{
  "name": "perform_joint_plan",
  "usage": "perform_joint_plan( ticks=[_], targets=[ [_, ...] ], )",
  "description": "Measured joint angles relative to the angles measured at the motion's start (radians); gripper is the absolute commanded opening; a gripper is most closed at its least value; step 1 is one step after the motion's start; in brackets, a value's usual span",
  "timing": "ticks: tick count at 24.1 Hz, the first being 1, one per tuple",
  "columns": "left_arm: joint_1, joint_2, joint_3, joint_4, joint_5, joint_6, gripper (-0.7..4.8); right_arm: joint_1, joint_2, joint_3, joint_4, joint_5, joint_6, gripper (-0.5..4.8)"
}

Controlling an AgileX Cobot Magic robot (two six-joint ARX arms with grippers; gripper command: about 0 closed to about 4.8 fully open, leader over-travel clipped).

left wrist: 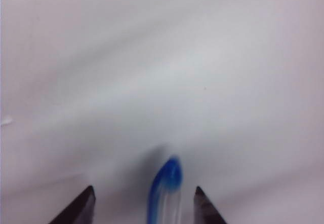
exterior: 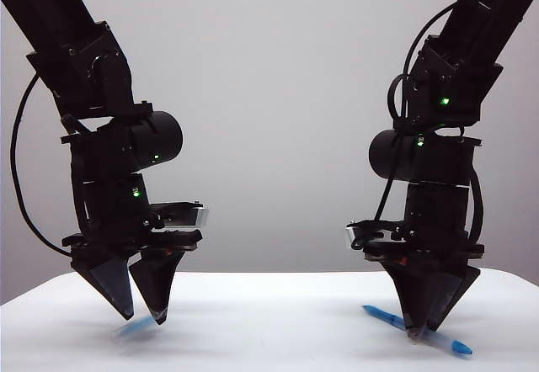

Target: Pick up the pen and remove the cap.

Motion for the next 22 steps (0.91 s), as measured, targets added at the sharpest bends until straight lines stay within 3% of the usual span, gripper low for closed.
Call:
perform_joint_plan(
  ticks=[2, 7, 9, 14, 16, 19, 22],
  targets=[
    [0.000, 0.000, 0.000, 0.000, 0.000, 0.000, 2.52, 0.000, 0.000, 0.000, 0.013, 0.000, 0.000, 1.78],
    [0.000, -0.002, 0.018, -0.017, 0.000, 0.000, 2.52, -0.001, 0.000, 0.001, 0.029, -0.009, 0.001, 1.92],
    [0.000, -0.003, 0.069, -0.070, 0.000, 0.003, 2.51, -0.001, -0.002, 0.001, 0.031, -0.013, 0.003, 2.88],
    [0.000, -0.054, 0.192, -0.196, -0.005, 0.022, 2.49, -0.001, -0.068, -0.004, 0.003, -0.034, 0.026, 2.84],
    [0.000, -0.082, 0.207, -0.227, -0.014, 0.024, 2.35, -0.001, -0.104, -0.004, -0.009, -0.034, 0.028, 2.17],
    [0.000, -0.137, 0.206, -0.278, -0.021, 0.043, 1.76, -0.001, -0.187, -0.005, -0.044, -0.034, 0.033, 0.03],
    [-0.001, -0.287, 0.203, -0.383, -0.022, 0.047, 1.76, -0.001, -0.327, -0.007, -0.098, -0.034, 0.049, -0.01]
  ],
)
